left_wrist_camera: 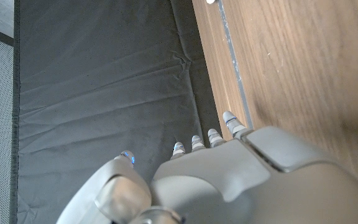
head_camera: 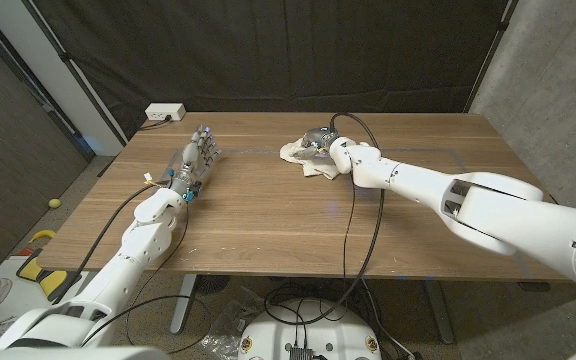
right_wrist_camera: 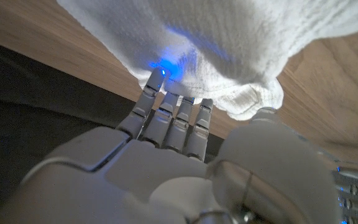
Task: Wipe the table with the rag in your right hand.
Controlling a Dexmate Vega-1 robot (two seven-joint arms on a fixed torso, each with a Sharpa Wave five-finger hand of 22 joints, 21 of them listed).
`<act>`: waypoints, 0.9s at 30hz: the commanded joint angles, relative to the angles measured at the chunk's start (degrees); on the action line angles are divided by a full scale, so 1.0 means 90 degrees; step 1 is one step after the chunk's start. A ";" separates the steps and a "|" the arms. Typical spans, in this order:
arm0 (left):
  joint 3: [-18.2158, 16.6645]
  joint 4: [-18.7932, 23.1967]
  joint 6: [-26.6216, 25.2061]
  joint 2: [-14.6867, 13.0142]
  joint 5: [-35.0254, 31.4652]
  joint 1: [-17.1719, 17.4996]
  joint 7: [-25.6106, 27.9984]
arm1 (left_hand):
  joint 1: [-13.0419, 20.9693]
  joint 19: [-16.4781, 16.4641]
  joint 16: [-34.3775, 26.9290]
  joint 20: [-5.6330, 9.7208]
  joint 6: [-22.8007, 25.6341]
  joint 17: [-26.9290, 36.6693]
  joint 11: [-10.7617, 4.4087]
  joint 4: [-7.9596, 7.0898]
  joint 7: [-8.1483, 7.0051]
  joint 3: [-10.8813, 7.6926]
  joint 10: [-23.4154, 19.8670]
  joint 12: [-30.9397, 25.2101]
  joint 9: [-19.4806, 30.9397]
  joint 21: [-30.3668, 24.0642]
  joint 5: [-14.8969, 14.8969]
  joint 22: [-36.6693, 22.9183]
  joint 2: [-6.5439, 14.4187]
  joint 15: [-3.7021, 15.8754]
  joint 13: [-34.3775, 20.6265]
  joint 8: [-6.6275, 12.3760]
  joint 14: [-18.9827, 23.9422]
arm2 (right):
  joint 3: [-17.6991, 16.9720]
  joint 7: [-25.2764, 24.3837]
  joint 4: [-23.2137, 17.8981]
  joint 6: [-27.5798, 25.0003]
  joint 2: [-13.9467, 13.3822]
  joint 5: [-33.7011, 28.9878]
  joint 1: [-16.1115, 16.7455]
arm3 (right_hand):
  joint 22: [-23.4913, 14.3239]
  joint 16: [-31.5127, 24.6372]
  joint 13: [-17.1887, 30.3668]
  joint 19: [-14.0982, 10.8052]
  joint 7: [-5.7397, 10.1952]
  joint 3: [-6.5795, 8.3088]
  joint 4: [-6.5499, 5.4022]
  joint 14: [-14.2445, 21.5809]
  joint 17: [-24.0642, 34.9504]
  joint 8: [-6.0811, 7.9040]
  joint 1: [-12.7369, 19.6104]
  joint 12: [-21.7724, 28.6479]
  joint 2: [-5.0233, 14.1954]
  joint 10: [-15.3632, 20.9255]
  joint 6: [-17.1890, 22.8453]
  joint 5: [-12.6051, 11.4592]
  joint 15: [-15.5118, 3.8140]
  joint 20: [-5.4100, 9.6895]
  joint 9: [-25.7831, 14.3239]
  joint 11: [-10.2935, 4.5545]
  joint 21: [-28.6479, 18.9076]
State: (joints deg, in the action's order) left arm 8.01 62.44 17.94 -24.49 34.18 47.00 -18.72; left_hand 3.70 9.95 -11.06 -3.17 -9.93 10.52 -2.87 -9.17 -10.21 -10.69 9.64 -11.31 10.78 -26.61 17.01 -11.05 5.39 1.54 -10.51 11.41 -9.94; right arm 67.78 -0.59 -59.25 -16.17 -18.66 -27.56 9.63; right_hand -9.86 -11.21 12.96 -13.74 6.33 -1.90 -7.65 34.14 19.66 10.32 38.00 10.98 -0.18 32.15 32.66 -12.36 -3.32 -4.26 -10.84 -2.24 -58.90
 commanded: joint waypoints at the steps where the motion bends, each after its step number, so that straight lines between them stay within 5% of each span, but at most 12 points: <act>1: 0.0052 -0.0648 0.0067 0.0122 -0.0063 -0.0460 -0.0395 | 0.0033 0.0869 0.0011 0.0053 -0.0660 0.0017 0.0026 -0.0001 0.0025 0.0033 0.1150 -0.0039 0.0012 0.0003 0.0025 -0.0034 0.0214 0.0057 -0.0023 -0.0034 -0.0895 | -0.1465 0.0292 -0.2934 0.0619 -0.0922 0.1345 0.0909 | -0.0027 0.0020 -0.0029 0.0184 -0.0029 -0.0182 -0.0123 -0.0208 -0.0023 0.0013 -0.0395 0.0041 -0.0023 -0.0179 -0.0155 -0.0059 -0.0227 -0.0251 -0.0034 0.0067 0.0180; 8: 0.0047 -0.0970 0.0144 0.0149 -0.0103 -0.0661 -0.0676 | 0.0035 0.0883 0.0015 0.0041 -0.0671 0.0018 0.0018 -0.0001 0.0015 0.0034 0.1152 -0.0039 0.0012 0.0016 0.0025 -0.0035 0.0216 0.0061 -0.0023 -0.0037 -0.0906 | -0.1873 0.0033 -0.3299 0.0534 -0.1044 0.1666 0.1265 | -0.0031 0.0032 -0.0057 0.0292 0.0005 -0.0112 -0.0082 -0.0377 -0.0045 0.0039 -0.0383 0.0049 0.0172 -0.0285 -0.0200 -0.0093 -0.0155 -0.0383 -0.0035 0.0117 0.0285; 12: 0.0039 -0.1112 0.0167 0.0145 -0.0129 -0.0752 -0.0816 | 0.0037 0.0866 0.0013 0.0054 -0.0673 0.0017 0.0019 0.0000 0.0018 0.0037 0.1170 -0.0032 0.0012 0.0017 0.0025 -0.0035 0.0216 0.0066 -0.0023 -0.0036 -0.0904 | -0.2111 -0.0155 -0.3454 0.0452 -0.1126 0.1860 0.1481 | -0.0021 0.0083 -0.0097 0.0558 0.0017 -0.0108 -0.0004 -0.0686 -0.0132 0.0071 -0.0364 0.0064 0.0201 -0.0408 -0.0203 -0.0077 -0.0047 -0.0763 -0.0030 0.0132 0.0498; 14: 0.0039 -0.1130 0.0154 0.0130 -0.0144 -0.0767 -0.0869 | 0.0037 0.0876 0.0014 0.0048 -0.0676 0.0017 0.0013 0.0000 0.0018 0.0038 0.1158 -0.0037 0.0012 0.0023 0.0025 -0.0035 0.0216 0.0057 -0.0023 -0.0037 -0.0904 | -0.2250 -0.0284 -0.3506 0.0449 -0.1167 0.1982 0.1611 | -0.0018 0.0083 -0.0106 0.0623 0.0031 -0.0110 0.0008 -0.0732 -0.0154 0.0102 -0.0365 0.0071 0.0205 -0.0420 -0.0128 -0.0072 -0.0020 -0.0825 -0.0029 0.0137 0.0552; 27: 0.0053 -0.0861 -0.0119 -0.0054 -0.0213 -0.0613 -0.0971 | 0.0039 0.0883 0.0013 0.0044 -0.0688 0.0018 0.0030 -0.0001 0.0014 0.0044 0.1158 -0.0039 0.0013 0.0042 0.0025 -0.0037 0.0217 0.0056 -0.0024 -0.0038 -0.0908 | -0.3014 -0.1298 -0.3999 0.0028 -0.1472 0.2450 0.2524 | -0.0012 0.0012 -0.0142 0.0907 -0.0050 -0.0119 0.0050 -0.0687 -0.0267 0.0174 -0.0387 0.0198 0.0232 -0.0170 0.0126 -0.0052 0.0012 -0.0876 -0.0022 0.0156 0.0808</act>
State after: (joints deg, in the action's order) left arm 8.37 53.78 18.62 -24.00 32.72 40.99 -26.21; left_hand 3.70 9.95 -11.06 -3.17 -9.93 10.51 -2.87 -9.34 -10.21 -10.51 9.64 -11.31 10.78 -26.30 17.00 -11.05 5.39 1.54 -10.51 11.41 -9.95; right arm 46.63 -5.76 -90.60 -13.42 -29.60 -9.74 25.54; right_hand -9.86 -10.78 11.71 -6.47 6.03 -2.91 -7.42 27.55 17.28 11.28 34.46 12.10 1.47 29.91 33.07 -13.01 -2.64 -12.07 -10.92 -0.91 -52.08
